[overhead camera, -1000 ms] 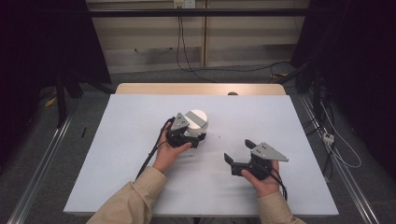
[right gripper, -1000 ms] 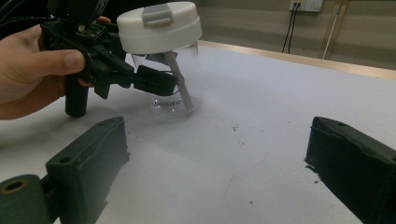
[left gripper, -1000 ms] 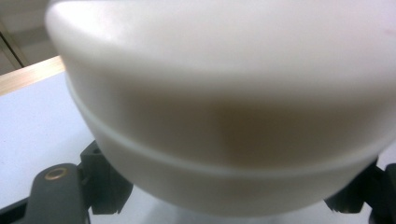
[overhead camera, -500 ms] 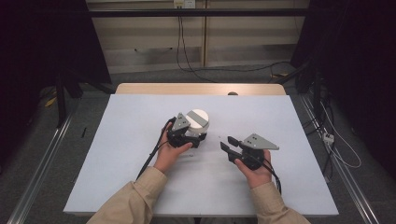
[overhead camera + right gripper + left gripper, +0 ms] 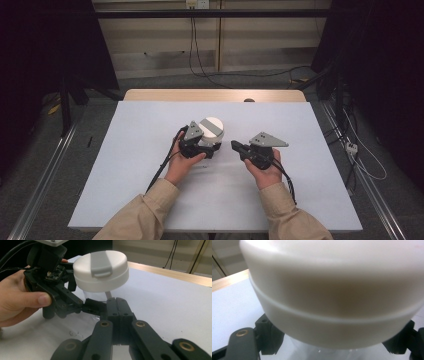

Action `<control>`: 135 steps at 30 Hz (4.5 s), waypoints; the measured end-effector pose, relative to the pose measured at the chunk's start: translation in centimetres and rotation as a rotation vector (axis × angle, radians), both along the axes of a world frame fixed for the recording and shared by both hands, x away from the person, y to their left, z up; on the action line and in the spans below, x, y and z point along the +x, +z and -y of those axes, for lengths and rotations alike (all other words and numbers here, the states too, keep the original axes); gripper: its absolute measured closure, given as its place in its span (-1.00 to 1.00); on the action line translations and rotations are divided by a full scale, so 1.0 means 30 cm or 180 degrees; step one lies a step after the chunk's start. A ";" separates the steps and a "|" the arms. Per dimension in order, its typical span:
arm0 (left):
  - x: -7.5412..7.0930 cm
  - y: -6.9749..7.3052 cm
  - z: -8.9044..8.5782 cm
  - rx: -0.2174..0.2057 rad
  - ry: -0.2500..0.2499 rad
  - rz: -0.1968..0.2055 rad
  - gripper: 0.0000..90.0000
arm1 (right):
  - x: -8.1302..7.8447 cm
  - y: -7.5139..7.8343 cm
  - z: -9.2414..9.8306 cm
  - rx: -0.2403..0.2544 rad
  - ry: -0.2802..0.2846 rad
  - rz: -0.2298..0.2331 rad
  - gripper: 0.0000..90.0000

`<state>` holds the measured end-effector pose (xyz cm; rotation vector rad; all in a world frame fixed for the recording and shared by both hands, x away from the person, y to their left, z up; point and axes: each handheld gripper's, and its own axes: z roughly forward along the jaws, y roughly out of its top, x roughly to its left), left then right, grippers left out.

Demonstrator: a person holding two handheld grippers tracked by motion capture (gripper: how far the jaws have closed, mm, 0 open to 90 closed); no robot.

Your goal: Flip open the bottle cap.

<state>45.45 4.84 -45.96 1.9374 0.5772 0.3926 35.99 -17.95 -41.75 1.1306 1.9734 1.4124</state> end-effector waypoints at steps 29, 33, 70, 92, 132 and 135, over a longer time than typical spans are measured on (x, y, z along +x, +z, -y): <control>-0.001 -0.001 0.003 -0.0016 0.0016 -0.0005 -0.58 | 0.071 0.030 -0.080 -0.0087 0.0100 -0.0069 1.00; -0.001 -0.001 0.003 -0.0013 0.0018 -0.0004 -0.58 | 0.070 0.037 -0.088 -0.0058 0.0147 -0.0019 1.00; -0.001 -0.001 0.003 -0.0012 0.0025 -0.0008 -0.58 | 0.139 0.127 -0.151 -0.0103 0.0138 0.0154 1.00; 0.001 -0.002 0.003 -0.0038 0.0026 -0.0011 -0.58 | 0.175 0.158 -0.183 -0.0089 0.0135 0.0181 1.00; 0.001 -0.001 0.002 -0.0017 0.0041 0.0012 -0.58 | 0.255 0.170 -0.248 -0.0253 0.0235 0.0163 1.00; 0.002 -0.002 0.002 -0.0028 0.0028 -0.0004 -0.58 | 0.260 0.166 -0.252 -0.0255 0.0229 0.0159 1.00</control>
